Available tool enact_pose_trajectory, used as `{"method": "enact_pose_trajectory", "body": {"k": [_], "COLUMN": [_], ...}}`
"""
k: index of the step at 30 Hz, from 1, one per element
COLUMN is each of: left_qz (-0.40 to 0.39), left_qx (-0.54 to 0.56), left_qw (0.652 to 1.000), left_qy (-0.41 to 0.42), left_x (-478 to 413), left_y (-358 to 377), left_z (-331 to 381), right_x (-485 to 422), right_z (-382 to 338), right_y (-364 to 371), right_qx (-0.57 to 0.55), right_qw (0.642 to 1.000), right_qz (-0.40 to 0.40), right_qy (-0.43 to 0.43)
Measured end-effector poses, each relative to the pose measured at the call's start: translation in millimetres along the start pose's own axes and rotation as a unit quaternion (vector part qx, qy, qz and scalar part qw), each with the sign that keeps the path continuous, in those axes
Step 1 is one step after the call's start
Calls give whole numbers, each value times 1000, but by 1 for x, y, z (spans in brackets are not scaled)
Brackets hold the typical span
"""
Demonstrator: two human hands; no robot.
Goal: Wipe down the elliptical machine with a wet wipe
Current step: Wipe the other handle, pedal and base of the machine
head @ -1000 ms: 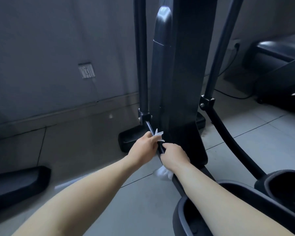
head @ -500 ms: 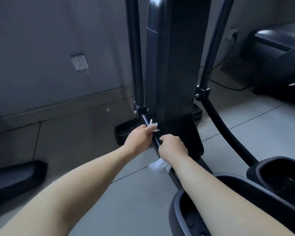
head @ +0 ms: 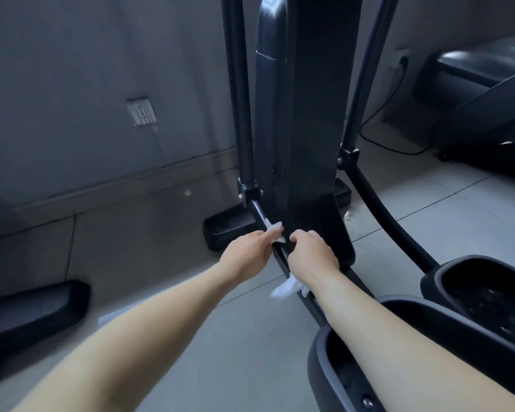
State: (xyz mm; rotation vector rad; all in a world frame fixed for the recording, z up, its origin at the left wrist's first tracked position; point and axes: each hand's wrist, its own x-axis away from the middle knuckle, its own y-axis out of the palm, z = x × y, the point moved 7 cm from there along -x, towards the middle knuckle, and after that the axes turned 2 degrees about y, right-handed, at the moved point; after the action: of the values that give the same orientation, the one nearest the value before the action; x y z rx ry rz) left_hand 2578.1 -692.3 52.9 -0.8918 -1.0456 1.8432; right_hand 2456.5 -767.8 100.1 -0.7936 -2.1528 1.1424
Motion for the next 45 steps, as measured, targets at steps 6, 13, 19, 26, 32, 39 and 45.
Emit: {"method": "enact_pose_trajectory", "body": {"k": [6,13,19,26,32,39,45], "left_qz": [16,78,145,80,-14,121,12], "left_qx": [54,200,497,638,554,540,481], "left_qw": [998,969,778,669,750,759,803], "left_qy": [31,-123,-356,-375,-362,-343,-352], "left_x": [2,-5,-32,-42,-10,-17,1], "left_y": [6,-13,19,20,35,12,55], "left_z": [8,-32,-77,-58,-49,-71,-49], "right_x": [4,-17,-34,-39,-42,-38,-15], "right_z": [-11,-18,-14,-19,-21,-24,-26], "right_y": [12,14,29,31,31,28,15], "right_qx": [18,-7,-18,21,21,12,-10], "right_qw": [999,1000,998,997,998,998,998], "right_qz": [-38,-27,-26,-25,-25,-37,-38], "right_qy": [-3,-6,-51,-65,-55,-52,-52]}}
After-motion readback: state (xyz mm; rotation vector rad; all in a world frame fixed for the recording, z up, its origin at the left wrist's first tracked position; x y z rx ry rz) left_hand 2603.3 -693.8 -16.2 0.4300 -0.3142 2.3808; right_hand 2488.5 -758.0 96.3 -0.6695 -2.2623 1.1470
